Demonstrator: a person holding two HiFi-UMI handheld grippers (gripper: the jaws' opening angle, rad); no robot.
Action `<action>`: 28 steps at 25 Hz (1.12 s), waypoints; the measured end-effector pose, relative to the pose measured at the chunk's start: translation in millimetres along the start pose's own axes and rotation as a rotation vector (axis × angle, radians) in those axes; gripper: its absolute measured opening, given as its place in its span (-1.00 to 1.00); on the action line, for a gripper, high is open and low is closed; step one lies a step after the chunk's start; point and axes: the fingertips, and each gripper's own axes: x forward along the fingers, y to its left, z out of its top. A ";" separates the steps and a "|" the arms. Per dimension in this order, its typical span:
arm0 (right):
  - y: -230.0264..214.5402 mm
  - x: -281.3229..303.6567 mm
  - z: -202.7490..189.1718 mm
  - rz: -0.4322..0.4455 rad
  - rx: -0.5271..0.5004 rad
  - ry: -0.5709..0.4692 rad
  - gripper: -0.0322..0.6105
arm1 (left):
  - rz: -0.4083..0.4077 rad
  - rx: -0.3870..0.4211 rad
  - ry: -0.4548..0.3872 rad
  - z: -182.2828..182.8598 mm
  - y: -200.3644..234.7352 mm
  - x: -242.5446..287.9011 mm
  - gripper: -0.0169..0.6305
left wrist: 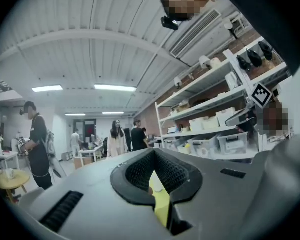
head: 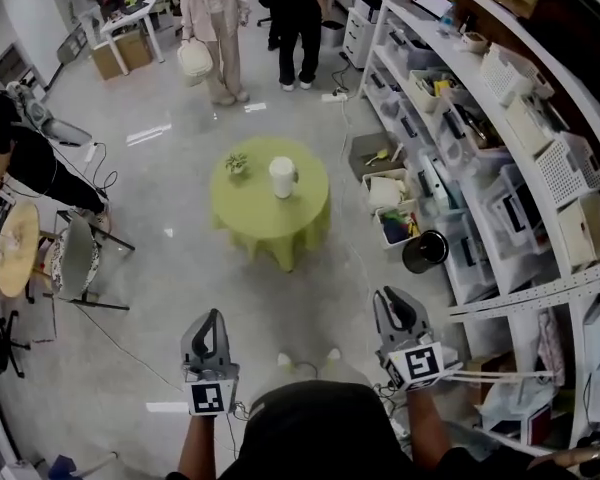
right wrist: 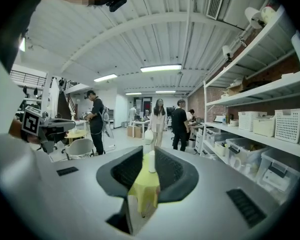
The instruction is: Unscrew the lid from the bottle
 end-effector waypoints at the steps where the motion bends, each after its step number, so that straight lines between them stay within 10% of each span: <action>1: -1.3 -0.4 -1.7 0.004 0.004 0.007 -0.56 | -0.011 0.007 0.003 -1.1 -3.2 0.3 -0.90; 8: 3.3 -0.4 -3.1 0.070 0.024 0.019 0.46 | -0.044 -0.046 0.050 -15.6 -7.6 -3.6 -0.90; 28: 34.5 29.1 -15.4 0.023 -0.021 0.114 0.45 | -0.112 -0.067 0.102 -60.1 31.5 -4.2 -0.90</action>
